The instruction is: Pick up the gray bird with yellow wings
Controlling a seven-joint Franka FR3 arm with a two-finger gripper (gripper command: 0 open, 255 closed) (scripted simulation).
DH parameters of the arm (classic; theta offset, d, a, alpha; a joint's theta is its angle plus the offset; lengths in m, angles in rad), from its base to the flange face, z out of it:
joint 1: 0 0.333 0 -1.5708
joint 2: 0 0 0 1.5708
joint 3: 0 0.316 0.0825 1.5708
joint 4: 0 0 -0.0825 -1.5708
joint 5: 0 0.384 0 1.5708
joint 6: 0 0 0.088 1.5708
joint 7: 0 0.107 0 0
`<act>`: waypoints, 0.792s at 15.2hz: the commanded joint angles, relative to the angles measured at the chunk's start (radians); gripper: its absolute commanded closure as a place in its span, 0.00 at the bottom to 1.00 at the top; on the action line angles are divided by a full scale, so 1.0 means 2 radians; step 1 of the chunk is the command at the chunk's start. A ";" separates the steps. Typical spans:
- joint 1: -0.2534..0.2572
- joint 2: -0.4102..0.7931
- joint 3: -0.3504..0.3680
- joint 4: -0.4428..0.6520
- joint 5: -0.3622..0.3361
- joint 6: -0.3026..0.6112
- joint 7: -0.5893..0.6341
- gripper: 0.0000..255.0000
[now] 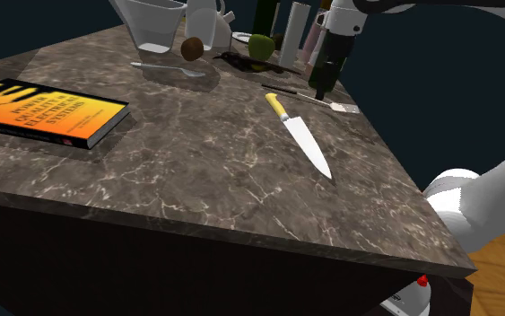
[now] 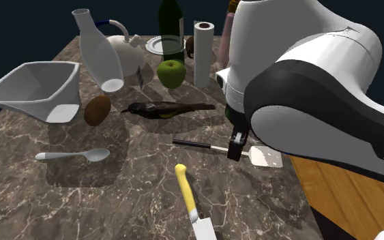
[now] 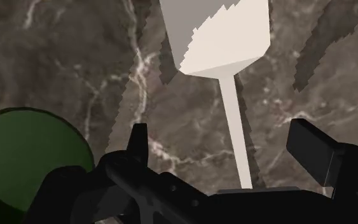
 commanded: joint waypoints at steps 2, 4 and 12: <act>0.006 0.054 -0.007 0.057 0.012 0.006 -0.027 0.00; 0.009 0.090 -0.011 0.097 0.022 0.007 -0.045 0.00; 0.014 0.240 -0.018 0.291 0.067 -0.020 -0.114 0.00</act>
